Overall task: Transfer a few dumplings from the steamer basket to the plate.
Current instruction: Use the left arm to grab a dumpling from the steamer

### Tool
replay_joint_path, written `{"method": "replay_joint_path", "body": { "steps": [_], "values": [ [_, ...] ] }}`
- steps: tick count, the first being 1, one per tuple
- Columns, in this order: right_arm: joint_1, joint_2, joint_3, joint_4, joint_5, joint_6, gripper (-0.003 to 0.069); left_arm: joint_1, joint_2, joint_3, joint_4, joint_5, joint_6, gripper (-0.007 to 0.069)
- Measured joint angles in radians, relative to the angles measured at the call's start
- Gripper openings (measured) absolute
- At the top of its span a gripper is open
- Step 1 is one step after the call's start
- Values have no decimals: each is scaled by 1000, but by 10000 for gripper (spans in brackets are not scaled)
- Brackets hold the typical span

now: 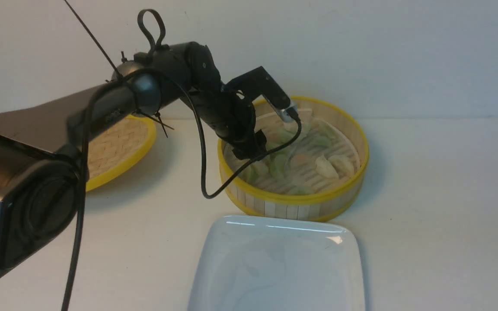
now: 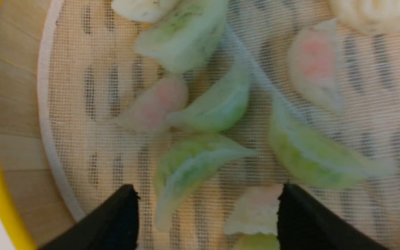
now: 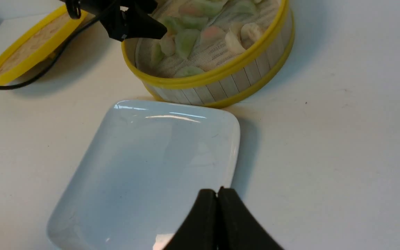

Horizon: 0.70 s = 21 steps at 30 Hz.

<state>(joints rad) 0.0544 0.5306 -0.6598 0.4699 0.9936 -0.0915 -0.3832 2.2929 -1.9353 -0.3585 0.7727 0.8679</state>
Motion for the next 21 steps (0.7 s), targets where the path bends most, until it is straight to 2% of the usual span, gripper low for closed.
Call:
{"method": "replay_joint_path", "body": {
  "steps": [7, 9, 10, 11, 12, 14, 16, 21],
  "values": [
    [0, 0, 0, 2, 4, 0, -15, 0, 29, -6, -4, -25, 8, 469],
    [0, 0, 0, 4, 14, 0, -15, 0, 33, -10, -6, -25, -2, 400],
    [0, 0, 0, 4, 15, 0, -15, 0, 33, -10, -7, -24, -4, 393],
    [0, 0, 0, 5, 21, 0, -15, 0, 35, -11, -8, -18, -15, 321],
    [0, 0, 0, 5, 21, 0, -15, 0, 35, -13, -8, -17, -17, 311],
    [0, 0, 0, 5, 26, -1, -15, 0, 41, -26, 0, 8, -41, 122],
    [0, 0, 0, 6, 26, -1, -15, 1, 43, -44, 4, 37, -61, 50],
    [0, 0, 0, 14, 33, -2, -15, 0, 53, -114, 6, 160, -111, 2]
  ]
}}
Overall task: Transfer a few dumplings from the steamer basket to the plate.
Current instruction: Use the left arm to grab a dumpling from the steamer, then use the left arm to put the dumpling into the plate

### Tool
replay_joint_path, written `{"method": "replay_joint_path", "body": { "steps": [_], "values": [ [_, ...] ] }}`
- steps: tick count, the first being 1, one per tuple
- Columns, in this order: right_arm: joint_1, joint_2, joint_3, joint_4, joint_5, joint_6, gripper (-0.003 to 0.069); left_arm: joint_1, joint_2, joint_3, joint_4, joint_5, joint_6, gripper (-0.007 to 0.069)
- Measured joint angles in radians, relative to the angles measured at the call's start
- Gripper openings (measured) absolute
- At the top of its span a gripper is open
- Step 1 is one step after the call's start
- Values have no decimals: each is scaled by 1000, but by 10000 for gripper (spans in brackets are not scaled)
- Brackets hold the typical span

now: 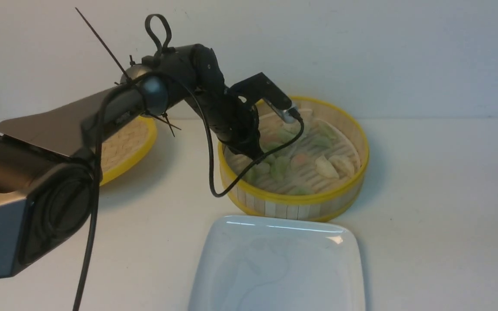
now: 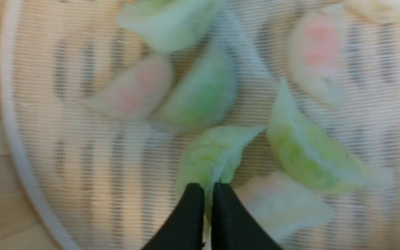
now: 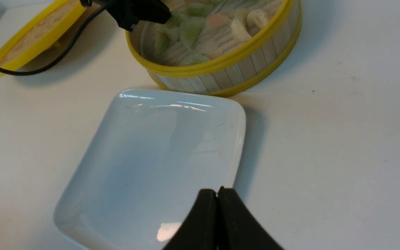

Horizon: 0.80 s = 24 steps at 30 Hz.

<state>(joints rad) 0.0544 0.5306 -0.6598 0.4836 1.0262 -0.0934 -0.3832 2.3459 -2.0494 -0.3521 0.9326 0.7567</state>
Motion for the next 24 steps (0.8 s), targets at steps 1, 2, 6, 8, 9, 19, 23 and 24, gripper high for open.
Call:
{"method": "replay_joint_path", "body": {
  "steps": [1, 2, 6, 8, 9, 19, 23, 24],
  "values": [
    [0, 0, 0, 4, 1, 0, -15, -1, 1, -23, 0, 30, -16, -1],
    [0, 0, 0, 5, 1, 0, -15, -1, 1, -33, 0, 40, -25, -3],
    [0, 0, 0, 8, 15, 0, -15, -1, 1, -134, 1, 134, -95, -3],
    [0, 0, 0, 8, 18, 0, -15, -1, 1, -159, 1, 161, -123, -5],
    [0, 0, 0, 8, 19, 0, -15, -1, 1, -174, 1, 183, -134, -6],
    [0, 0, 0, 8, 20, -1, -15, -1, -60, -277, 16, 299, -227, -6],
    [0, 0, 0, 8, 22, -1, -15, -1, -165, -248, 20, 300, -314, -6],
    [0, 0, 0, 8, 22, -1, -15, -3, -171, -243, 20, 300, -323, -6]
  ]
}}
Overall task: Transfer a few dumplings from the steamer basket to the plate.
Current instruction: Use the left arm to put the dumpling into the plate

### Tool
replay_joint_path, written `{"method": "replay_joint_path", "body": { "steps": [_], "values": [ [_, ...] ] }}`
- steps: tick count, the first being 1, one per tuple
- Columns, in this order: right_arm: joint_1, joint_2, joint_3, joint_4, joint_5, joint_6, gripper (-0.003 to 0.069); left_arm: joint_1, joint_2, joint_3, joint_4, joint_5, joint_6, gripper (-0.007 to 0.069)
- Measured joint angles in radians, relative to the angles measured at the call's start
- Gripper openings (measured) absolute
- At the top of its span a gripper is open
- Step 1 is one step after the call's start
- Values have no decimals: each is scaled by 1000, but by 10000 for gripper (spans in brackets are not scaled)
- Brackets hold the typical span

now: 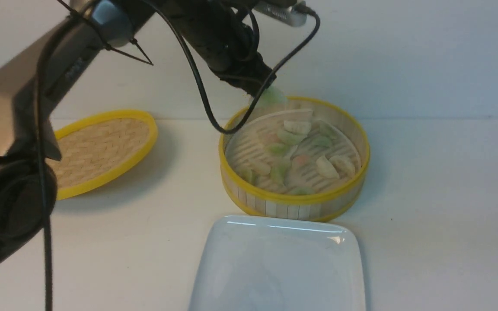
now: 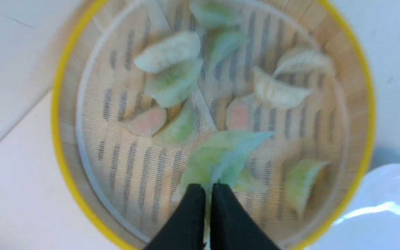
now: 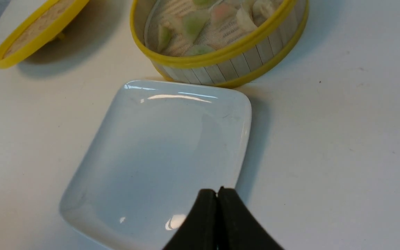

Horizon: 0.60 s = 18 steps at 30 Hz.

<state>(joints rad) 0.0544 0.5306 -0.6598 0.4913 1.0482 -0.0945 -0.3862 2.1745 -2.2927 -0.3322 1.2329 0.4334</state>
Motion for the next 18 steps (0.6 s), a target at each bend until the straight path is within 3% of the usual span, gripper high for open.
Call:
{"method": "replay_joint_path", "body": {
  "steps": [7, 11, 18],
  "values": [
    [0, 0, 0, -1, 1, -5, -15, -62, -260, 404, 0, 0, -71, -6],
    [0, 0, 0, -4, 1, -22, -15, -147, -326, 683, 0, 0, -76, -6],
    [0, 0, 0, -5, 1, -51, -15, -250, -288, 878, -1, -93, -20, -6]
  ]
}}
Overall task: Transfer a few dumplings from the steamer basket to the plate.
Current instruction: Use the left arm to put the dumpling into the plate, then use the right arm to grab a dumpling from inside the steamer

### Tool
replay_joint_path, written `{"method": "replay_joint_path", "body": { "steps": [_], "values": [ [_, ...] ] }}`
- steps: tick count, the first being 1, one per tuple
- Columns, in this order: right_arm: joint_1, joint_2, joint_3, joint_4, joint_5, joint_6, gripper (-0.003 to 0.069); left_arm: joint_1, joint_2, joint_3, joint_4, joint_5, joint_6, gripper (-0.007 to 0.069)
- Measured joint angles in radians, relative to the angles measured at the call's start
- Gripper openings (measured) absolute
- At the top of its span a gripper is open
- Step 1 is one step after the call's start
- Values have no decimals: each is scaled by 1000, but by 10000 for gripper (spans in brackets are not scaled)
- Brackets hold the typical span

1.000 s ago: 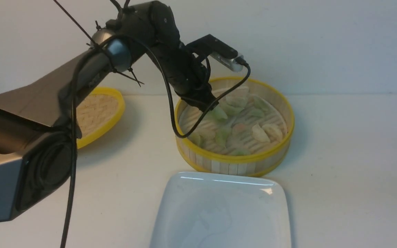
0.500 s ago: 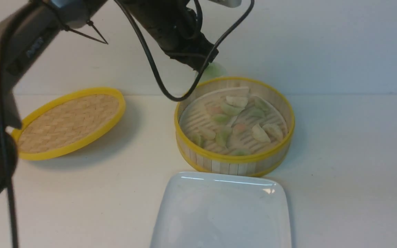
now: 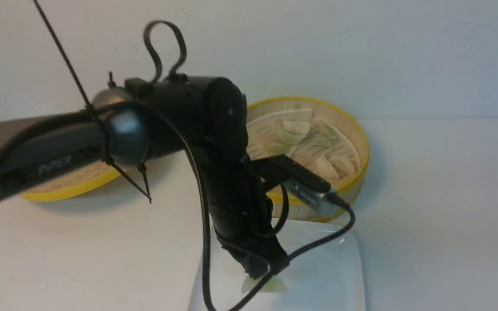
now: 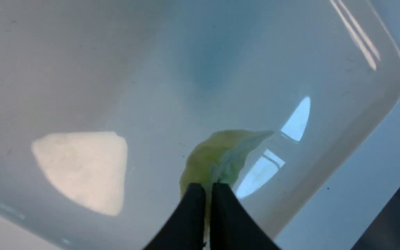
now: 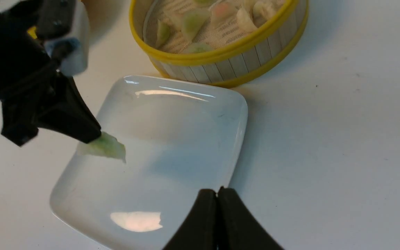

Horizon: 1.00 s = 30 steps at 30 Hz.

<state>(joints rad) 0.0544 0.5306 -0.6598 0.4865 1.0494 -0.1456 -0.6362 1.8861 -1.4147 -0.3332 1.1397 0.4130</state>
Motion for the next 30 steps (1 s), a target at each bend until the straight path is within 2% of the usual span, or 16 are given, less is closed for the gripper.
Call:
{"method": "replay_joint_path", "body": {
  "steps": [4, 9, 15, 18, 20, 24, 27, 30],
  "values": [
    [0, 0, 0, 0, 1, -1, -15, -8, 53, 7, -2, -108, 7, 25],
    [0, 0, 0, -3, 2, -1, -15, -8, 98, 7, 6, -288, -21, 116],
    [0, 2, 0, -6, 9, -1, -15, -8, 103, -9, 41, -293, -103, 197],
    [0, 27, -14, -7, 11, -1, -15, -8, 78, -41, 93, -261, -136, 182],
    [0, 120, -77, -4, 27, -15, -15, -8, -20, -68, 154, -251, -180, 91],
    [0, 290, -208, 14, 51, -87, -15, -4, -175, -74, 218, -234, -228, 11],
    [13, 436, -320, 36, 60, -149, -15, -1, -320, -53, 246, -212, -263, -6],
    [77, 610, -438, 33, 54, -184, -14, 0, -466, 29, 262, -210, -291, -6]
  ]
}}
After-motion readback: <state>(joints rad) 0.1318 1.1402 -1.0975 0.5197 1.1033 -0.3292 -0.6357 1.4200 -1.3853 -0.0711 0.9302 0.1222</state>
